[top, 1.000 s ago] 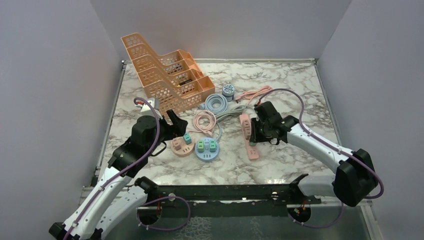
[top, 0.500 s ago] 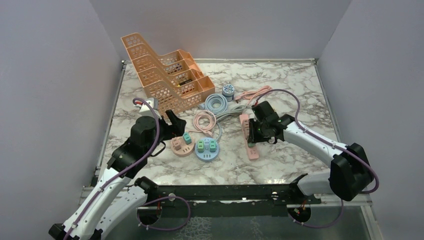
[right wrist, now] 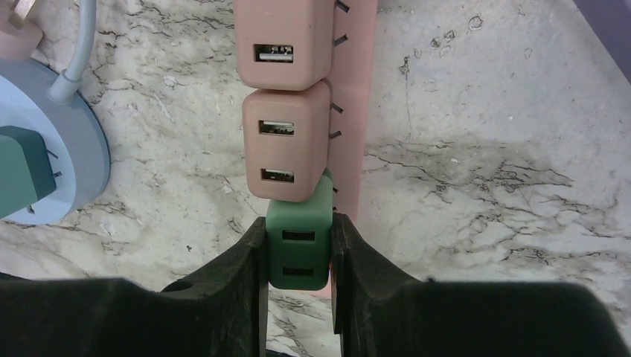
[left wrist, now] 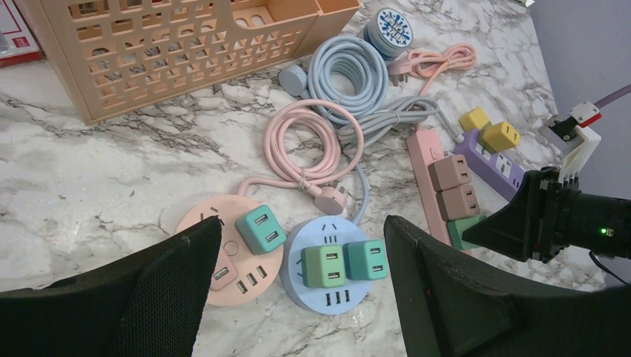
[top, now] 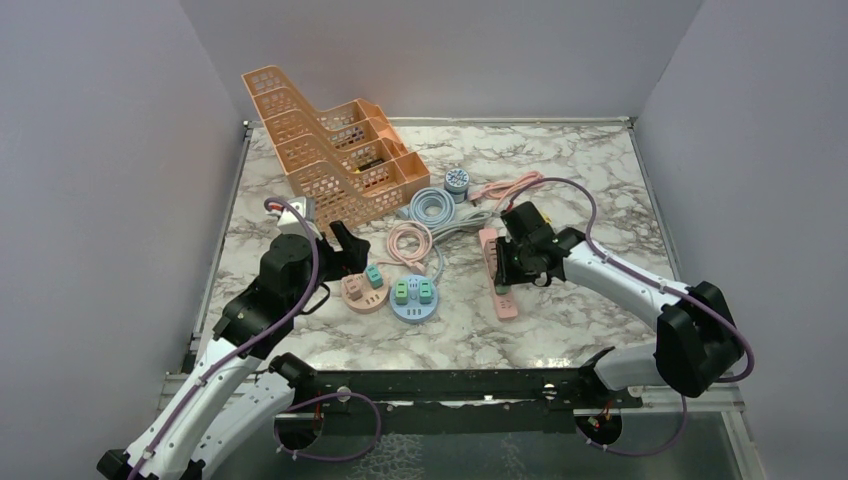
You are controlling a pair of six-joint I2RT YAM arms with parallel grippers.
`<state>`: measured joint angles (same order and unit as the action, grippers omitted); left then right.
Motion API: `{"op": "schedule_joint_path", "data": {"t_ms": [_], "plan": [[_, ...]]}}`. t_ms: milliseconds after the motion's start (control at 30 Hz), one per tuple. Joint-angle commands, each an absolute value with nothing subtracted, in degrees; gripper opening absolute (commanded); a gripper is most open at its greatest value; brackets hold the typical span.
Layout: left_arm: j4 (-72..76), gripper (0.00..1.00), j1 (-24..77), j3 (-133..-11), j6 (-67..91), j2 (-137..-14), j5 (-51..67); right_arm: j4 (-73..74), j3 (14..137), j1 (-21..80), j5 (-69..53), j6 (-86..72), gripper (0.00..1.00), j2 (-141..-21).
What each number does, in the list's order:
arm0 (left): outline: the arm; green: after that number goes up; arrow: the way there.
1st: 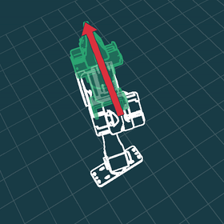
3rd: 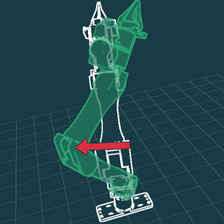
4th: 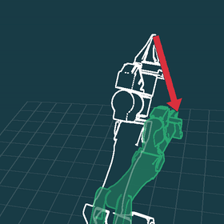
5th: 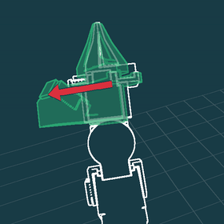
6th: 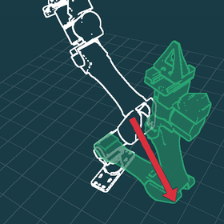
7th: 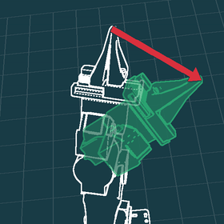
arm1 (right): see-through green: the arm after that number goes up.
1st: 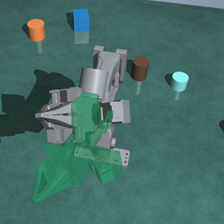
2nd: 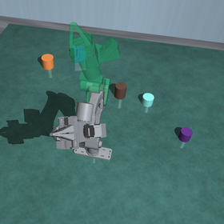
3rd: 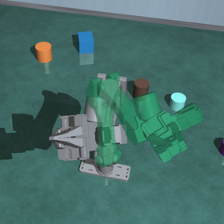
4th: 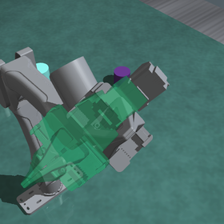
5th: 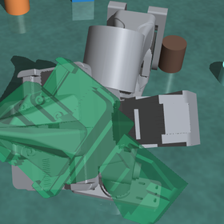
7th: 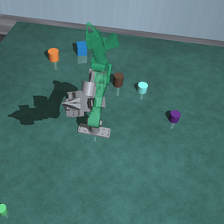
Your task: Insert the plug
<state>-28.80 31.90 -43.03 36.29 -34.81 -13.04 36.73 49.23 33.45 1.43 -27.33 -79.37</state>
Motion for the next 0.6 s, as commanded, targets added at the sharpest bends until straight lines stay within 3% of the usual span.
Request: {"op": "schedule_joint_path", "data": {"t_ms": [0, 267, 567], "plan": [[-27.8, 0.83, 31.9, -42.5, 35.0, -34.1, -14.8, 35.2, 45.9, 34.7, 8.2, -29.4, 0.01, -84.5], [-27.8, 0.83, 31.9, -42.9, 34.0, -34.8, -15.6, 36.8, 45.3, 38.1, 15.6, -34.5, 0.01, -88.3], [-27.8, 0.83, 31.9, -42.7, 34.0, -35.2, -16.1, 34.8, 42.4, 39.4, 15.7, -39.4, 0.01, -93.8]]}}
